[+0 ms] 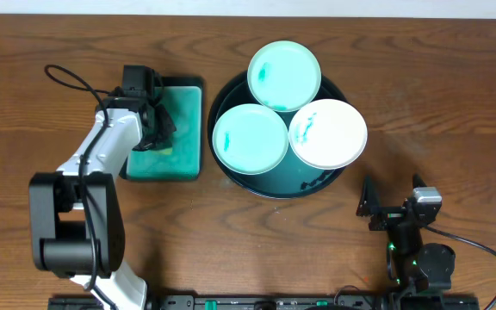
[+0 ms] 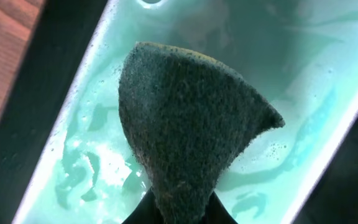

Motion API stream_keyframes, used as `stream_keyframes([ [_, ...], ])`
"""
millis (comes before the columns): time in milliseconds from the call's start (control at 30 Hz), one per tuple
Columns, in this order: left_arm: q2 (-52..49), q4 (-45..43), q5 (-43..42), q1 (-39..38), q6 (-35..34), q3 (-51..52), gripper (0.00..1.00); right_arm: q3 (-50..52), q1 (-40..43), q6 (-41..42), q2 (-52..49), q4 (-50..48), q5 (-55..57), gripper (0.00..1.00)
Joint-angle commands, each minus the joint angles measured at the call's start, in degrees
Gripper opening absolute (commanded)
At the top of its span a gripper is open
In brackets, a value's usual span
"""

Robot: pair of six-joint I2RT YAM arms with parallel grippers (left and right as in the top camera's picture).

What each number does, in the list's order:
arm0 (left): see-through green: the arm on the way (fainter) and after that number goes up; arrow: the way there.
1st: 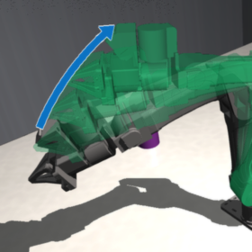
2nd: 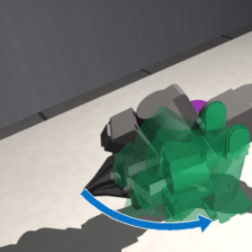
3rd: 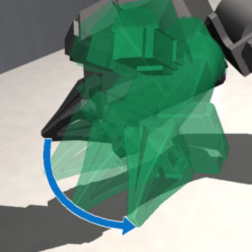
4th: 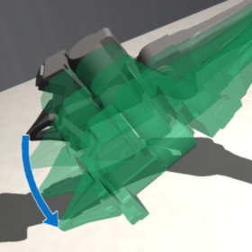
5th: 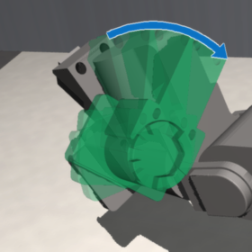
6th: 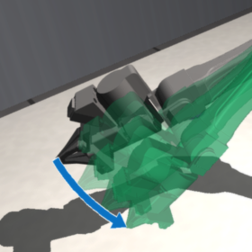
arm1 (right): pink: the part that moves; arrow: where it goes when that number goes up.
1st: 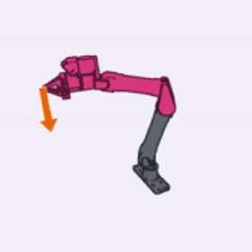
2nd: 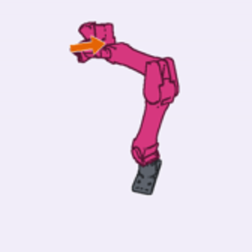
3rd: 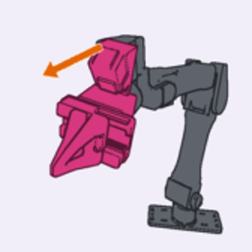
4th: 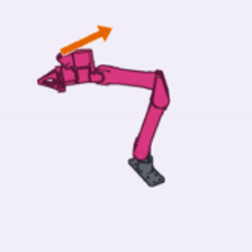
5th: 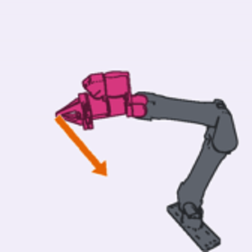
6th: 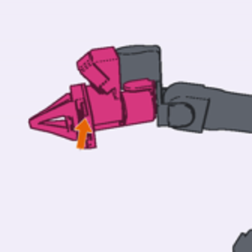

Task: Clean dirty plates on tray and stack at the side
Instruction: 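Dip and rub the sponge in the soapy water with the left gripper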

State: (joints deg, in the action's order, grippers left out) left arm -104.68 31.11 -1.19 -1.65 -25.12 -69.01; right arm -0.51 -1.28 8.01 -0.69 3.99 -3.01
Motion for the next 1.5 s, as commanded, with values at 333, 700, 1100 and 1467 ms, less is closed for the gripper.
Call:
stream_keyframes([
  [333, 11.0, -1.1, 0.6, -1.1, 2.2, -0.4, 0.07, 0.2, 0.5, -0.8, 0.3, 0.1, 0.2, 0.99],
  [700, 7.5, -2.8, 0.5, -0.9, 2.9, -0.3, 0.07, 0.2, 0.5, -0.8, 0.3, 0.1, 0.2, 0.99],
  [1100, 11.3, -4.3, 3.1, -2.1, 4.9, 3.6, 0.07, 0.2, 0.5, -0.8, 0.3, 0.1, 0.2, 0.99],
  [1467, 11.5, 1.1, 1.3, -2.1, 5.0, -0.1, 0.07, 0.2, 0.5, -0.8, 0.3, 0.1, 0.2, 0.99],
])
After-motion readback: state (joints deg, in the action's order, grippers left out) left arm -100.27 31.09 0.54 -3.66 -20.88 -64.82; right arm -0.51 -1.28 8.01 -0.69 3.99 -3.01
